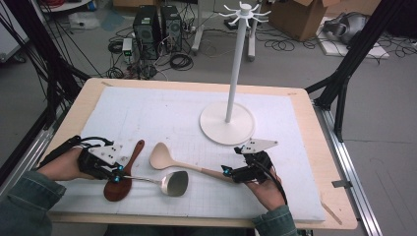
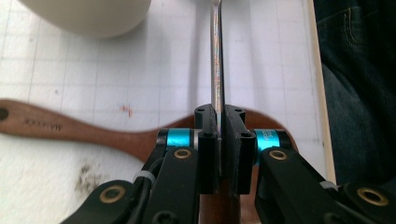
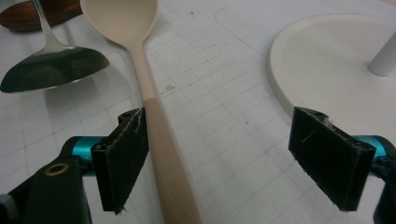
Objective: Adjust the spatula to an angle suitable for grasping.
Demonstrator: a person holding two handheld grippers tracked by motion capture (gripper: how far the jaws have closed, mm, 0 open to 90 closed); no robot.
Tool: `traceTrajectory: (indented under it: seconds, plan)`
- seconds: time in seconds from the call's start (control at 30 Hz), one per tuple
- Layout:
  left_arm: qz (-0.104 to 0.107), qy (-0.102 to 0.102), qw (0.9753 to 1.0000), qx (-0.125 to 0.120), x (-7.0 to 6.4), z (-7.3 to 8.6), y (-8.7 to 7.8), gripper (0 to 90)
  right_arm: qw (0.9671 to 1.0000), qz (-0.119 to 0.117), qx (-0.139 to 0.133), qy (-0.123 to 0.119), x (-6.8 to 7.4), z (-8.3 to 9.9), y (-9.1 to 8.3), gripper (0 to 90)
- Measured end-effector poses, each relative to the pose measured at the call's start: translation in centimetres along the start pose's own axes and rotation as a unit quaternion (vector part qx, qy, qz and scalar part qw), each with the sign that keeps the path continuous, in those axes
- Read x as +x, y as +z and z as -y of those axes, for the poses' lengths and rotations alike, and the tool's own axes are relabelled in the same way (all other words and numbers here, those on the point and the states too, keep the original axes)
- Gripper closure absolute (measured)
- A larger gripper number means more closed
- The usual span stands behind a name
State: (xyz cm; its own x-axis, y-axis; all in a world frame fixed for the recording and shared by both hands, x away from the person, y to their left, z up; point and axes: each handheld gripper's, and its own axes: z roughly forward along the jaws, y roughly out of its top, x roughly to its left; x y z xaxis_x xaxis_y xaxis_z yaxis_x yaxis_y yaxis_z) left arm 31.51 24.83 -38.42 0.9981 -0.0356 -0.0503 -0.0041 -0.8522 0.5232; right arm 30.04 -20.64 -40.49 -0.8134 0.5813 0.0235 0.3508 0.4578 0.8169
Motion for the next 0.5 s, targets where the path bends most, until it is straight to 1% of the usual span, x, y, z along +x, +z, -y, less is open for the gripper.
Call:
traceTrajectory:
  seconds: [0.17,0.2,0.3,0.4,0.5]
  plan:
    - [0.003,0.005,1.0000,-0.004,0.0,-1.4,0.9,84.2,1.0000,-0.002,-0.002,-0.003,0.2,-0.1,-0.1,19.5]
    - [0.006,0.006,1.0000,-0.005,0.0,-1.7,1.1,84.3,1.0000,-0.004,-0.001,-0.004,0.2,-0.1,-0.2,19.5]
    - [0.009,0.010,0.9999,-0.008,-0.1,-2.7,1.9,84.2,0.9999,-0.003,-0.004,-0.009,0.3,-0.1,-0.3,19.5]
    - [0.011,0.018,0.9998,-0.008,-0.2,-3.7,2.6,84.2,1.0000,-0.004,-0.005,-0.007,0.4,-0.2,-0.5,19.5]
    - [0.012,0.019,0.9997,-0.008,-0.3,-4.5,3.4,84.2,0.9999,-0.007,-0.008,-0.010,0.4,-0.2,-0.7,19.5]
